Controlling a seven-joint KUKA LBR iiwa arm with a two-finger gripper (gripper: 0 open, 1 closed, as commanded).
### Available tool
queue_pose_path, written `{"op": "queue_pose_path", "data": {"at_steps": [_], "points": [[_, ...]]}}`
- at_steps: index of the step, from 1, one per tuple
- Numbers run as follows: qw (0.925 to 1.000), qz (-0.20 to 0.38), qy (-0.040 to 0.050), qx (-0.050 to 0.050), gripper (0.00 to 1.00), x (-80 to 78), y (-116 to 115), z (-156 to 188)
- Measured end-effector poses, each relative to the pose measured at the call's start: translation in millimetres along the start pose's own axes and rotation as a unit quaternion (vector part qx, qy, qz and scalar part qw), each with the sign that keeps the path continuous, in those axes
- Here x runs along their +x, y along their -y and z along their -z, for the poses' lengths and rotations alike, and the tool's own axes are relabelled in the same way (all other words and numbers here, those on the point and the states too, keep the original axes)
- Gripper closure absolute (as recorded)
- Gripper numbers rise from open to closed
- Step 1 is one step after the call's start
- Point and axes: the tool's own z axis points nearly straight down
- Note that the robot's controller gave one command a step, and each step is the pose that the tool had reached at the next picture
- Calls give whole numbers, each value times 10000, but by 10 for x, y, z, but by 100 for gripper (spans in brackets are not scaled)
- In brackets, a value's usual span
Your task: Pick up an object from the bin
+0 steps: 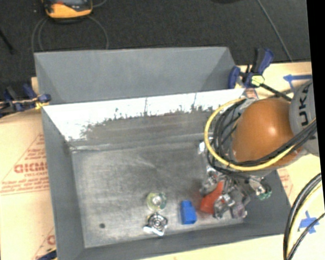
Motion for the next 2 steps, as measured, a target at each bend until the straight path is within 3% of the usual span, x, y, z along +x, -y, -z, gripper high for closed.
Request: {"op": "queue_pose_path", "data": {"at_steps": [1, 2], "points": [[9997, 247, 8, -1, 100, -75, -221, 609], [9994, 348, -1, -9, 100, -270, -383, 792]]}}
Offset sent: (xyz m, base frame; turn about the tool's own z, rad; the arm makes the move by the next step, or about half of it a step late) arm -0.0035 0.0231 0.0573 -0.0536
